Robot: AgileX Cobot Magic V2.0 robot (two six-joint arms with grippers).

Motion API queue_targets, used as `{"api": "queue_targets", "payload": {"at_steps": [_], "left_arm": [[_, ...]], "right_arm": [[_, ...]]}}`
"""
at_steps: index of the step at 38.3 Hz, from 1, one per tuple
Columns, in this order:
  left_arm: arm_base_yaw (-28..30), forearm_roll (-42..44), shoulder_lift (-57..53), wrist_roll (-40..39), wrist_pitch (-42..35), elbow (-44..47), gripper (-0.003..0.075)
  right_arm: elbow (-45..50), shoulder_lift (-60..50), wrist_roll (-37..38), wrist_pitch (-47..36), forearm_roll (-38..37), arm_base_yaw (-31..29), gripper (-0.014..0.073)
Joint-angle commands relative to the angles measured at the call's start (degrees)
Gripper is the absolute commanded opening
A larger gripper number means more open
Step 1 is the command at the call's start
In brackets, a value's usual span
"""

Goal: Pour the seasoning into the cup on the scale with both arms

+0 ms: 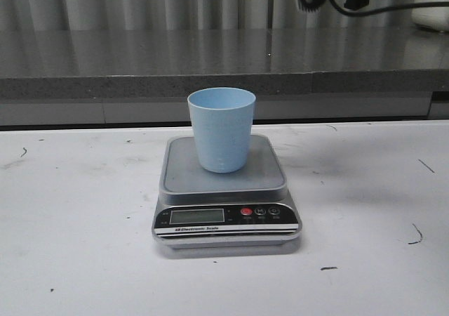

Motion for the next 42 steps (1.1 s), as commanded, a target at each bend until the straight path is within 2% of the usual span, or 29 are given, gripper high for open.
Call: {"api": "queue_targets", "payload": {"at_steps": [1,6,12,16,20,28,42], "left_arm": [[0.1,-0.6,0.7,-0.4,-5.0,-1.4,-0.002],[0.1,-0.6,0.7,-0.4,-5.0,-1.4,-0.002],[0.1,-0.6,0.7,-0.4,-5.0,-1.4,-0.002],[0.1,-0.6,0.7,-0.4,-5.0,-1.4,-0.002],[0.1,-0.6,0.7,-0.4,-5.0,-1.4,-0.002],[0.1,-0.6,0.7,-0.4,-5.0,-1.4,-0.002],[0.1,-0.6,0.7,-0.4,-5.0,-1.4,-0.002]], "right_arm": [[-2.4,-2.8,14.2,-12.8,9.8,0.5,0.015],[-2.4,-2.9,28.5,-15.3,24.8,2.4,0.015],[-2.4,-2.9,42.4,-12.7,37.3,4.3,0.015],[-2.4,-2.9,51.8,-5.8,43.6,5.4,0.015],[-2.4,-2.9,58.4,4.0,43.5,5.7,0.015],[-2.4,-2.9,60.0,14.5,43.3,5.7,0.015],[-2.4,-4.3,60.0,19.1,43.3,5.7,0.0153]]}}
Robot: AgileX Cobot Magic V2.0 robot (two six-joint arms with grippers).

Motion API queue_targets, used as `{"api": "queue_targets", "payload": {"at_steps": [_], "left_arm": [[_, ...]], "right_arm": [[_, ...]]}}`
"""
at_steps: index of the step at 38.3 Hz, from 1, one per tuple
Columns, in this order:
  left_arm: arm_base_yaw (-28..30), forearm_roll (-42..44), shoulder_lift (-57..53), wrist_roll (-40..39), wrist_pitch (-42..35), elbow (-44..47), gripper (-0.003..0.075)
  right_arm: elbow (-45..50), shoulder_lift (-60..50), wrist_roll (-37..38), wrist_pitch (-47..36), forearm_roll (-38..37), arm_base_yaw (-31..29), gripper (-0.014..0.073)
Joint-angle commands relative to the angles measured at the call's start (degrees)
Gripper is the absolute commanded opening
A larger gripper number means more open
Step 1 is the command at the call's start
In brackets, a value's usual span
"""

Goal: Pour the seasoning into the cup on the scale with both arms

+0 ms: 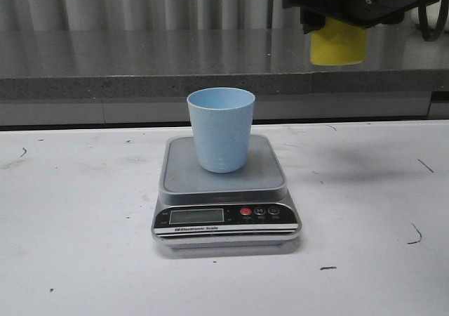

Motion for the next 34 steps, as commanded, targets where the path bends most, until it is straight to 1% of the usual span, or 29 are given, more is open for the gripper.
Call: {"api": "queue_targets", "payload": {"at_steps": [1,4,6,10,13,16,20,22,25,29,31,34], "left_arm": [[0.1,-0.6,0.7,-0.4,-5.0,-1.4,-0.002],[0.1,-0.6,0.7,-0.4,-5.0,-1.4,-0.002],[0.1,-0.6,0.7,-0.4,-5.0,-1.4,-0.002],[0.1,-0.6,0.7,-0.4,-5.0,-1.4,-0.002],[0.1,-0.6,0.7,-0.4,-5.0,-1.4,-0.002],[0.1,-0.6,0.7,-0.4,-5.0,-1.4,-0.002],[0.1,-0.6,0.7,-0.4,-5.0,-1.4,-0.002],[0.1,-0.6,0.7,-0.4,-5.0,-1.4,-0.002],[0.1,-0.6,0.7,-0.4,-5.0,-1.4,-0.002],[0.1,-0.6,0.7,-0.4,-5.0,-1.4,-0.002],[0.1,-0.6,0.7,-0.4,-5.0,-1.4,-0.002],[0.1,-0.6,0.7,-0.4,-5.0,-1.4,-0.002]], "right_arm": [[-2.0,-4.6,0.2,-2.1,-2.7,0.0,0.0153],[-1.3,-6.2,0.3,0.8,-2.7,0.0,0.0153],[-0.1,-7.1,0.3,1.3,-2.7,0.0,0.0151],[4.0,-9.2,2.3,-1.3,-2.9,0.2,0.0151],[8.0,-10.4,4.8,-5.3,-3.7,0.2,0.0151],[12.5,-11.2,9.0,-9.4,-7.3,0.2,0.0151],[18.1,-11.2,17.1,-12.2,-17.6,0.2,0.0151],[20.8,-10.9,21.6,-15.3,-23.3,0.2,0.0151],[24.6,-9.9,27.7,-21.6,-29.1,0.1,0.0151],[27.7,-7.0,30.4,-31.4,-29.2,0.1,0.0151],[28.5,-4.2,30.4,-35.1,-27.8,0.1,0.0151],[28.5,0.3,30.5,-38.6,-26.4,0.1,0.0151]]}}
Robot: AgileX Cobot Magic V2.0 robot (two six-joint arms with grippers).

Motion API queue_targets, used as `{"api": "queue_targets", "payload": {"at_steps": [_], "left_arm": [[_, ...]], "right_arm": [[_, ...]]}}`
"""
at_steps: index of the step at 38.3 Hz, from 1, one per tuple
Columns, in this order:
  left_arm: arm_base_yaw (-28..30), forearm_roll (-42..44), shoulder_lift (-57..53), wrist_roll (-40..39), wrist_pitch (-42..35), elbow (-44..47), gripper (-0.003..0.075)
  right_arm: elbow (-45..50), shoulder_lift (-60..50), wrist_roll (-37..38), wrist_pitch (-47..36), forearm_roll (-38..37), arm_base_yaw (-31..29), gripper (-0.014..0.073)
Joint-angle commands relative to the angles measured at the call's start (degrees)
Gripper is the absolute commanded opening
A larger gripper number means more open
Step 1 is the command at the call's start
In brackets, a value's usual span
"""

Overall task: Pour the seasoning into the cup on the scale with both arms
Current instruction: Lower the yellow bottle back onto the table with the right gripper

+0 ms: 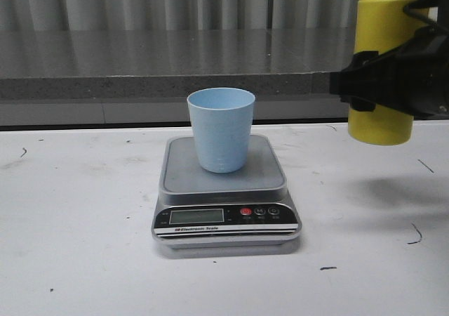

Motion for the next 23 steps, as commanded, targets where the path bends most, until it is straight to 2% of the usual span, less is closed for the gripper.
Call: {"api": "queue_targets", "payload": {"at_steps": [1,12,20,23], "left_arm": [[0.1,-0.6,0.7,-0.4,-5.0,-1.4,-0.002],[0.1,-0.6,0.7,-0.4,-5.0,-1.4,-0.002],[0.1,-0.7,0.7,-0.4,-5.0,-1.4,-0.002],[0.1,-0.7,0.7,-0.4,-5.0,-1.4,-0.002]], "right_arm": [[-0.9,2.5,0.8,-11.6,-0.7,-0.1,0.0151],[-0.9,10.4,8.6,-17.8,-0.7,-0.1,0.0151],[-1.1,12.4,8.9,-18.5,-1.0,-0.1,0.0154],[-1.1,12.4,8.9,-18.5,-1.0,-0.1,0.0211]]}}
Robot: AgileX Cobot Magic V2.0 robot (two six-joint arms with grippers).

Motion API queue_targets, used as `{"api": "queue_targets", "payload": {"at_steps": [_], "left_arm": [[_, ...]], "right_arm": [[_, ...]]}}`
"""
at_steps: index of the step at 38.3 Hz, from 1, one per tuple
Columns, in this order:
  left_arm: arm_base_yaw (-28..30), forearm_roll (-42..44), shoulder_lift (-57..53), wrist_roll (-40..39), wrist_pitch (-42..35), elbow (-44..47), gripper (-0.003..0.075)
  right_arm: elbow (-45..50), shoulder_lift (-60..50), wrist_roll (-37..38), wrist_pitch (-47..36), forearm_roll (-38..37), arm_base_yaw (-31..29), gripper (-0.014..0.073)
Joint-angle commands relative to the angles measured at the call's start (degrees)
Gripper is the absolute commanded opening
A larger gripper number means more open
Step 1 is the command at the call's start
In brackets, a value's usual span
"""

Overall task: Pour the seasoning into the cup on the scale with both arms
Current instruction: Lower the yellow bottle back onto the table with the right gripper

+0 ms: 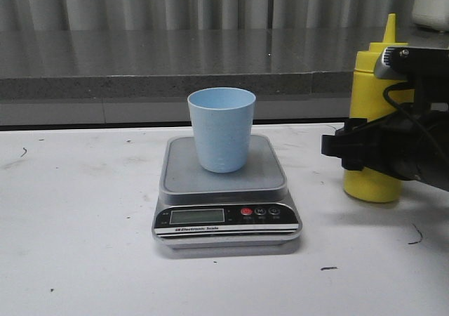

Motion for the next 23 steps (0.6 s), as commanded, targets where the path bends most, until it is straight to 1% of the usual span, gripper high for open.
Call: {"api": "queue_targets", "payload": {"at_steps": [1,4,6,8,11,18,23], "left_arm": [[0.1,-0.6,0.7,-0.4,-5.0,-1.4,-0.002],[0.1,-0.6,0.7,-0.4,-5.0,-1.4,-0.002],[0.1,-0.6,0.7,-0.4,-5.0,-1.4,-0.002],[0.1,-0.6,0.7,-0.4,-5.0,-1.4,-0.002],[0.1,-0.6,0.7,-0.4,-5.0,-1.4,-0.002],[0.1,-0.6,0.7,-0.4,-5.0,-1.4,-0.002],[0.1,-0.6,0.7,-0.4,-5.0,-1.4,-0.002]], "right_arm": [[-1.1,-2.3,0.3,-10.0,-1.1,-0.1,0.0259],[-1.1,-2.3,0.3,-10.0,-1.1,-0.1,0.0426],[-1.1,-2.3,0.3,-10.0,-1.1,-0.1,0.0515],[-1.1,-2.3,0.2,-10.0,-1.1,-0.1,0.056],[-1.1,-2.3,0.2,-10.0,-1.1,-0.1,0.0586],[-1.0,-2.3,0.2,-10.0,-1.1,-0.1,0.0584],[1.6,-2.3,0.2,-10.1,-5.2,-0.1,0.0584]]}}
